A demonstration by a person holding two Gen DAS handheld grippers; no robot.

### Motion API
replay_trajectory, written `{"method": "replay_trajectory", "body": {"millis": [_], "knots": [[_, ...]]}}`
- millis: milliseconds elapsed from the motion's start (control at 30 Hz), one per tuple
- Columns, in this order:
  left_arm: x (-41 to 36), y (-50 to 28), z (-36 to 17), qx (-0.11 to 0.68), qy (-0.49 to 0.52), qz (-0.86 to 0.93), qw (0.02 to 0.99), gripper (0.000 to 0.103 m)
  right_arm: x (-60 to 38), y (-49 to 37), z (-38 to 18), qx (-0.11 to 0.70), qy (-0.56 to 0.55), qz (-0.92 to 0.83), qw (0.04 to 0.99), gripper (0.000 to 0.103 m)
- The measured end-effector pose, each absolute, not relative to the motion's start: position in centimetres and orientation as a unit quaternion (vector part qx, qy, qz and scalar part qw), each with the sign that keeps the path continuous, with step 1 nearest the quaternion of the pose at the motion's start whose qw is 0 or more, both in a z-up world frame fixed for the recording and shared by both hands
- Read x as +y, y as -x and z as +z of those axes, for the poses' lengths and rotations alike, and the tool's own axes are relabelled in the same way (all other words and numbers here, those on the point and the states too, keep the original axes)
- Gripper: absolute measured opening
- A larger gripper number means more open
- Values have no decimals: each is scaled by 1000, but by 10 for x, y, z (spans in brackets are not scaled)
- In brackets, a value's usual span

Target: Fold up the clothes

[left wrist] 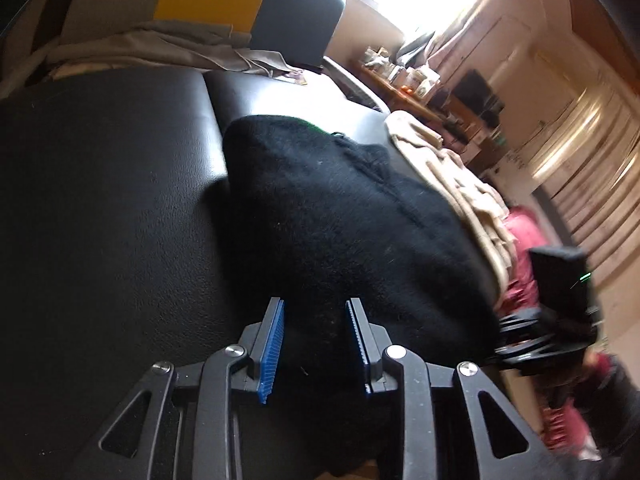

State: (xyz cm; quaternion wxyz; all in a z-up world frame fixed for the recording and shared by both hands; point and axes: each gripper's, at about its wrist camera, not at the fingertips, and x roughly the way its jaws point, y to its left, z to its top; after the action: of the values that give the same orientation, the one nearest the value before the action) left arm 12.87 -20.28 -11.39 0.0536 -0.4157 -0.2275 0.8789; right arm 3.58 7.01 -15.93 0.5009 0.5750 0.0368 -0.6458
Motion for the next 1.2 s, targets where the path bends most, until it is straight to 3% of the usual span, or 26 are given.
{"method": "replay_trajectory", "body": {"millis": [100, 133, 167, 200, 333, 467, 500, 567, 600, 700, 800, 867, 967, 1100, 1200], "knots": [[-208, -133, -111, -245, 407, 879, 46, 31, 79, -43, -142, 39, -556, -649, 518, 35], [-209, -136, -110, -248, 402, 880, 43, 31, 82, -43, -134, 37, -550, -653, 520, 52], [-209, -140, -108, -250, 396, 882, 40, 31, 87, -40, -126, 24, -539, -663, 518, 59], [-208, -142, -105, -249, 390, 886, 37, 31, 92, -36, -118, 11, -529, -674, 516, 64], [-195, -151, -96, -230, 368, 900, 42, 31, 100, -16, -98, -47, -484, -719, 496, 64], [-178, -154, -90, -204, 356, 910, 60, 31, 56, 25, -123, -86, -507, -727, 455, 60], [-175, -155, -89, -198, 355, 911, 67, 31, 51, 25, -123, -89, -505, -731, 450, 51], [-166, -158, -89, -184, 352, 914, 84, 31, 43, 25, -123, -94, -500, -738, 442, 22], [-161, -157, -90, -177, 353, 914, 94, 31, 38, 26, -122, -97, -498, -742, 438, 19], [-143, -155, -93, -151, 359, 914, 111, 31, 19, 23, -106, -45, -479, -769, 420, 18], [-125, -154, -100, -110, 376, 911, 126, 31, 26, 15, -81, 70, -433, -816, 376, 16], [-115, -149, -112, -88, 403, 901, 131, 32, 35, 18, -87, 127, -430, -830, 333, 2], [-109, -146, -123, -70, 425, 894, 122, 32, 50, 34, -127, 129, -476, -818, 295, 2], [-111, -148, -120, -76, 422, 896, 118, 32, 83, 44, -133, 23, -483, -823, 298, 2], [-114, -151, -114, -91, 411, 900, 116, 32, 91, 35, -108, -28, -452, -816, 358, 6]]}}
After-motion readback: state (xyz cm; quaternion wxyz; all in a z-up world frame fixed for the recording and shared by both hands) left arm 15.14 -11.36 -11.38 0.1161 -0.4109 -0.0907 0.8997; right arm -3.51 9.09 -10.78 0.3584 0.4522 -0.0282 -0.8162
